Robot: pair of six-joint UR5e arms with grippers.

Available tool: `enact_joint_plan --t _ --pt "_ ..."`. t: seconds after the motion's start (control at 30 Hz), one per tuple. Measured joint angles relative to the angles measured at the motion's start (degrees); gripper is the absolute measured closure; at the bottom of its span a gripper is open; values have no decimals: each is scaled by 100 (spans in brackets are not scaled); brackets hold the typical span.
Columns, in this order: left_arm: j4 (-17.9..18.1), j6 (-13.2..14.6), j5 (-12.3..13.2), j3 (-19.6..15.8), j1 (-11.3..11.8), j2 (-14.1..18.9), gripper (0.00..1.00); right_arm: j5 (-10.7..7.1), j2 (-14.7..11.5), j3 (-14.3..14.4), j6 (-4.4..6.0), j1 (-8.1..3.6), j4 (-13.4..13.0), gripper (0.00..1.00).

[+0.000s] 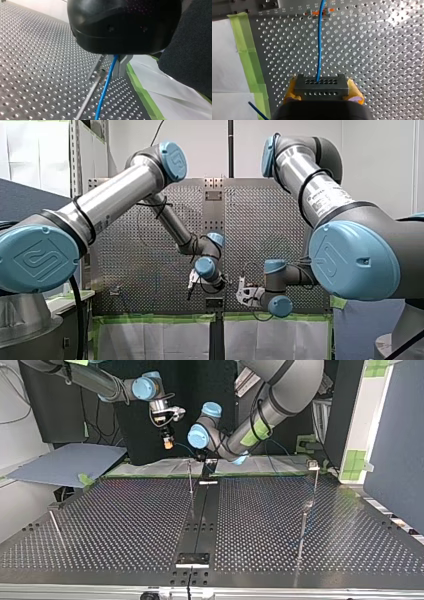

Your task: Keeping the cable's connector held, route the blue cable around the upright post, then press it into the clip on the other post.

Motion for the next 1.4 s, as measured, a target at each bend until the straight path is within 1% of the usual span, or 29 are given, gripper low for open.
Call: enact_joint_plan --t 0.17,0.27,0.47,0.6,0.7,0.9,1.03,1.17,1.27,1.4 --pt "155 49 -53 0 9 -205 100 91 231 -168 -22 -34 55 100" --pt "316 -14 -49 -1 26 -254 100 137 359 -265 -58 -46 120 100" --pt "660 -130 -19 0 58 -269 100 153 420 -439 -134 -50 194 100" --pt "887 -178 -19 -1 95 -269 100 139 424 -568 -147 -52 207 100" --pt "988 -227 -17 0 126 -271 100 125 425 -651 -153 -52 231 100" --pt "1058 -263 32 0 210 -272 100 115 432 -750 -172 -62 224 100" --pt "1063 -266 53 0 243 -272 100 99 433 -803 -211 -93 221 100" --pt "1046 -272 42 0 274 -271 100 70 434 -841 -224 -137 221 100" --pt "1025 -274 -35 -1 293 -271 100 61 434 -853 -238 -171 222 100" --pt "1002 -272 -213 0 318 -271 100 58 435 -875 -280 -216 257 100"
